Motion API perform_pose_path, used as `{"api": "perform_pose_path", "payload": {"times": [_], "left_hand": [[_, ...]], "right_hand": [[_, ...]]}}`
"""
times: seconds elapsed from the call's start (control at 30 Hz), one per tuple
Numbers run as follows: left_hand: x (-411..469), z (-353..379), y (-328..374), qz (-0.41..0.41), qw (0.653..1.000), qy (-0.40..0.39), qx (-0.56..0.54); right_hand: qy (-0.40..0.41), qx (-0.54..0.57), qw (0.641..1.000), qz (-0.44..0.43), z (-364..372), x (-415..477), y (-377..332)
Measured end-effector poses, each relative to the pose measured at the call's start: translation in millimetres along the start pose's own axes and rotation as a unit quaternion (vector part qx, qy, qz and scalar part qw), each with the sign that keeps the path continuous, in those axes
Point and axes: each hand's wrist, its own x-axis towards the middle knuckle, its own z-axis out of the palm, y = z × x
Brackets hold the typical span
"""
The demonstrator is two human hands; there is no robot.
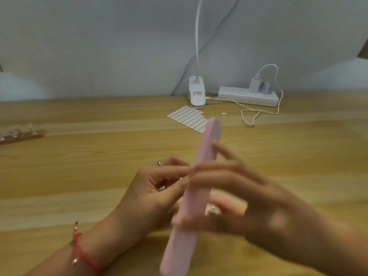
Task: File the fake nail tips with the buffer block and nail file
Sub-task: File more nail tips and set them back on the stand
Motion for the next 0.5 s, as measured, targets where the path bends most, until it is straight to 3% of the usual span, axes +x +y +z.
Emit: {"api": "perform_pose_path", "payload": {"times": [0.13, 0.17, 0.27, 0.4, 0.43, 0.5], "left_hand": [[1, -1, 2, 0.003, 1.0, 0.011, 0.01], [1, -1, 2, 0.001, 1.0, 0.011, 0.013], [3, -1, -1, -0.019, 0.999, 0.03, -0.007], [3, -3, -5, -0.044, 0.997, 0.045, -0.048], [2, -2, -4, -0.03, 0.999, 0.032, -0.03], [1, 1, -2, 0.011, 1.0, 0.005, 0.017]], "right_hand": [[0.1, -0.118, 0.97, 0.187, -19, -2, 37], [0.101, -0.11, 0.97, 0.193, -17, -4, 37], [-0.026, 0.053, 0.978, 0.2, -2, -8, 19], [-0.203, 0.119, 0.961, 0.148, 14, -4, 11], [-0.183, 0.123, 0.968, 0.124, 14, 0, 7], [-0.058, 0.044, 0.993, 0.088, 9, 0, 7]]}}
